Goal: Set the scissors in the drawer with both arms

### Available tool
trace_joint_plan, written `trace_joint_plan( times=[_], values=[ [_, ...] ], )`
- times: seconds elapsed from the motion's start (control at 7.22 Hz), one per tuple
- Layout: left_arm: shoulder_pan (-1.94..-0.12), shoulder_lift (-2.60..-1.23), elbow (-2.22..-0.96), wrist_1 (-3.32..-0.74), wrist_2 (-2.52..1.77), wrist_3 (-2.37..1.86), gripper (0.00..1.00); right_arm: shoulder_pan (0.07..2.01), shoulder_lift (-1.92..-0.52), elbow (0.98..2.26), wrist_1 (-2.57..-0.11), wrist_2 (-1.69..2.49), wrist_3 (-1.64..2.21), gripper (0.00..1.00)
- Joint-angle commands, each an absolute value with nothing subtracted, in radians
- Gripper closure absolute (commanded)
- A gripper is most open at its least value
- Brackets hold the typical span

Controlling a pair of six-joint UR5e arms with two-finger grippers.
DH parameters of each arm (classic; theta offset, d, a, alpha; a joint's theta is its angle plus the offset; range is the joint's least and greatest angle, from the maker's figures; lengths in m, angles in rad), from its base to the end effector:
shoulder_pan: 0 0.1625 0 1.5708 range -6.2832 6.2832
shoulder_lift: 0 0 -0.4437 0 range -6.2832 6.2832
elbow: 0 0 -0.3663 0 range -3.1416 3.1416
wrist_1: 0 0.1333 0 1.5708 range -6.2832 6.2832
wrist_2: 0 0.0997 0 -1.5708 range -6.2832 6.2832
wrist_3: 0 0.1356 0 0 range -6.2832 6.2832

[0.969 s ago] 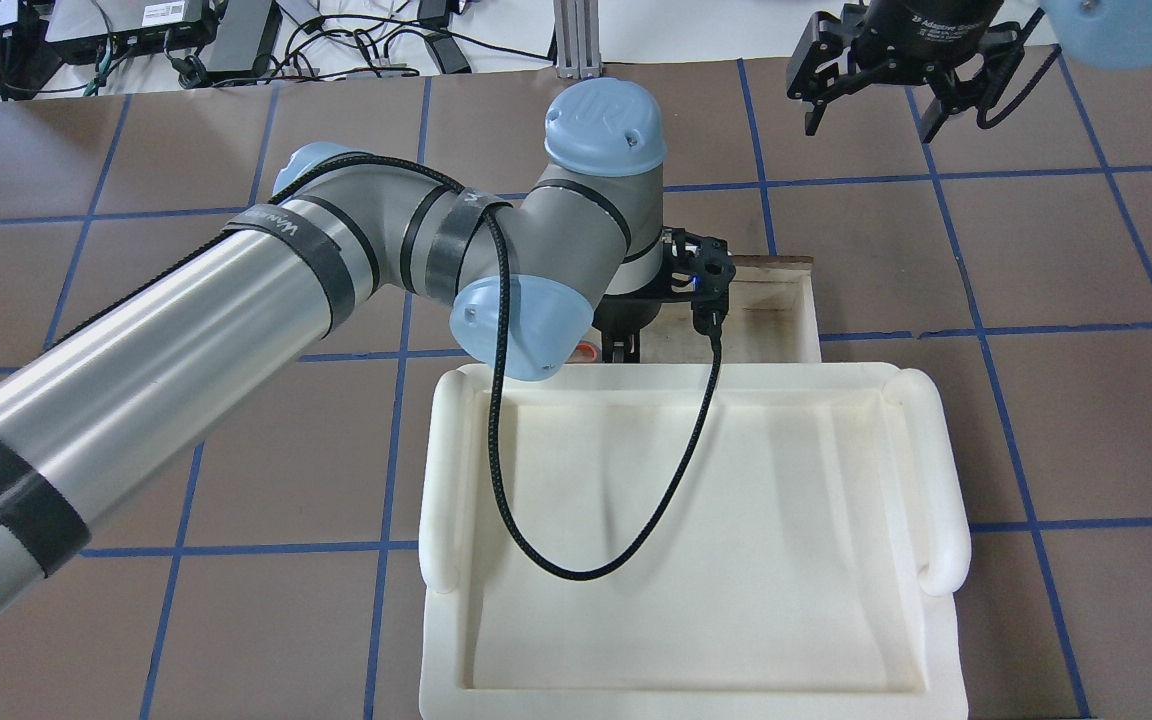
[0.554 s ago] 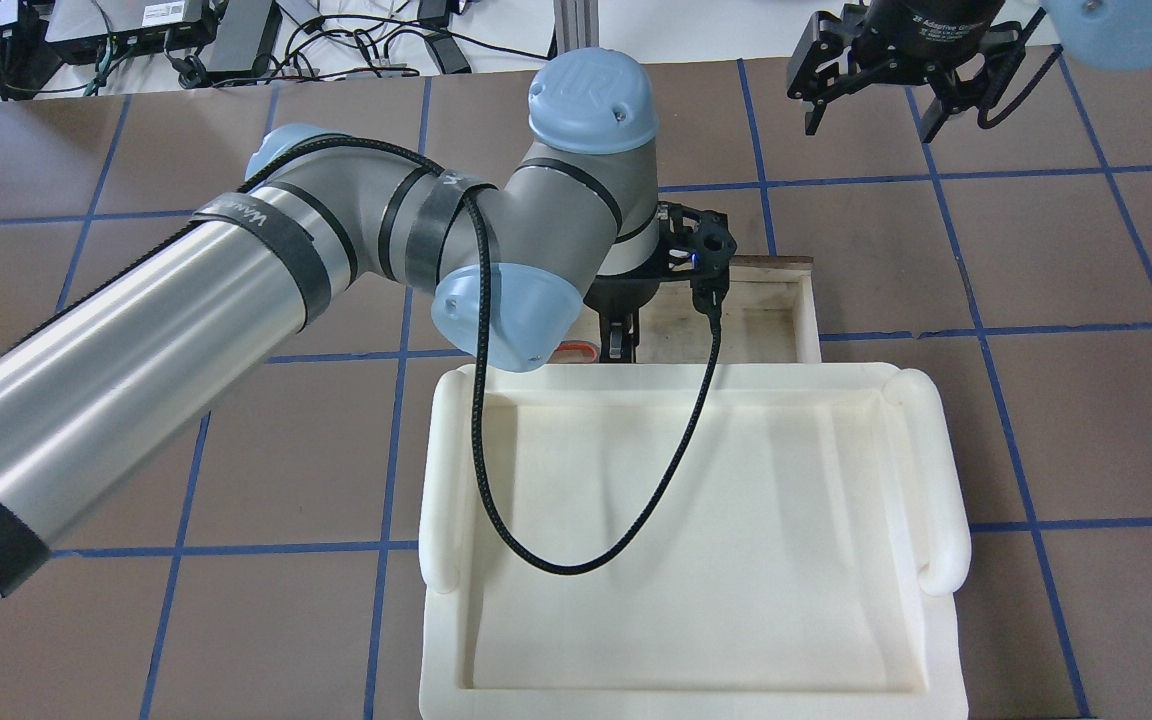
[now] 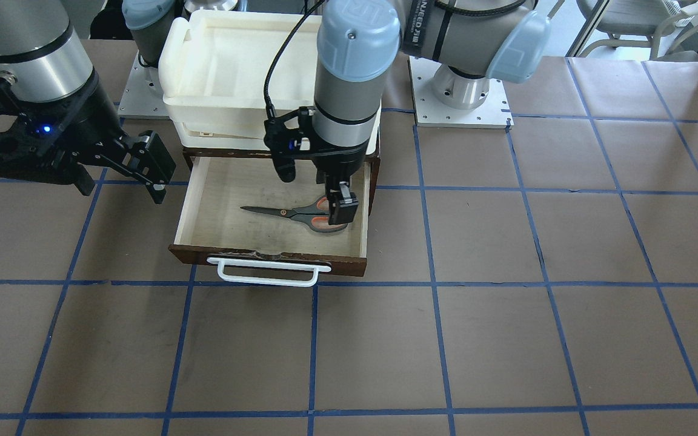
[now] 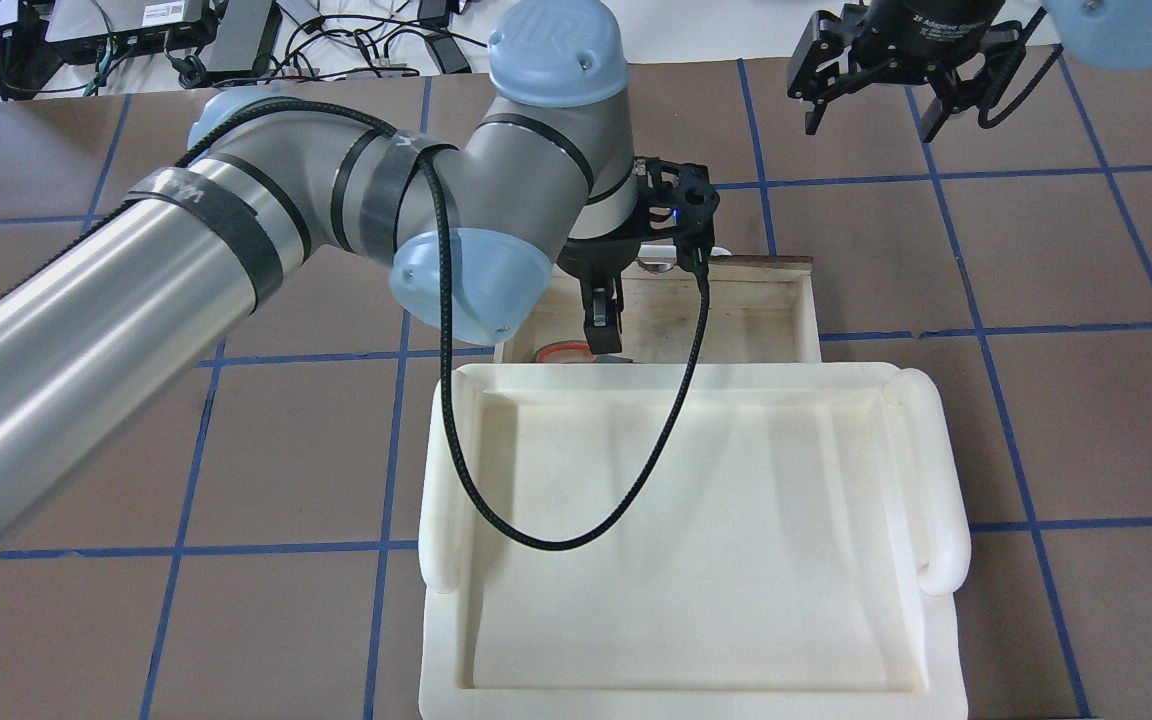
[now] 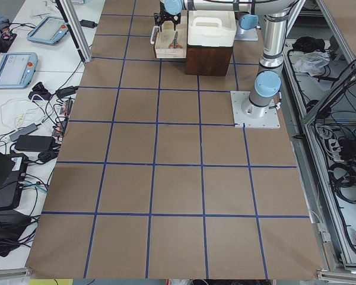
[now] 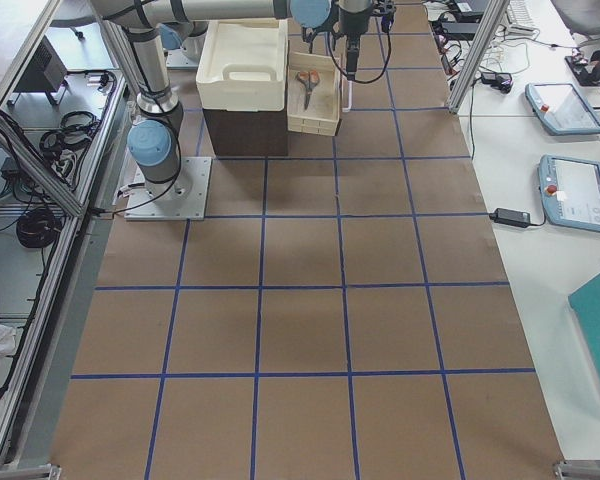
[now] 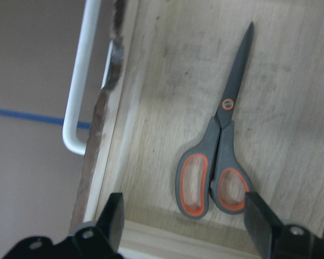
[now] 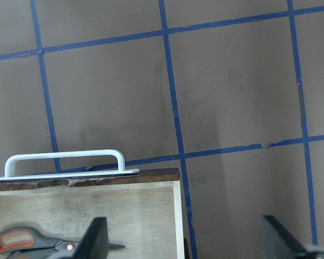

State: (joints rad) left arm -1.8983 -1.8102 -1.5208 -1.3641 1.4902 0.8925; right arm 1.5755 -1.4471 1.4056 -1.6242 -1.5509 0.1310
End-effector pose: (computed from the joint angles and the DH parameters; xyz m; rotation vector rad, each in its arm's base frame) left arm -0.3189 -0.4905 0.3912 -1.7587 -2.5144 0.0600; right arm 0.1385 -0.5322 0.4925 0.1949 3.1058 -0.1453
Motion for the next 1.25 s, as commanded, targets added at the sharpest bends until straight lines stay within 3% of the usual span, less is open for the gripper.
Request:
trace_joint_plan(
  times=[0.0,0.69,1.11],
  values=[
    [-1.742,-1.764,-1.516,-1.433,1.494,0.65,0.03,1.595,-1.448,1.408,-1.623,-1.537,0.121,0.0],
    [-1.631,-1.636,-1.525,-1.508,1.594,0.076,0.0,1.615,-1.451,1.408,-1.6,-1.531,0.019,0.0],
    [-1.615,-1.583,-1.534,-1.578,1.589,0.003,0.0,1.611,-1.456,1.407,-1.574,-1.531,-0.023,0.0]
  ],
)
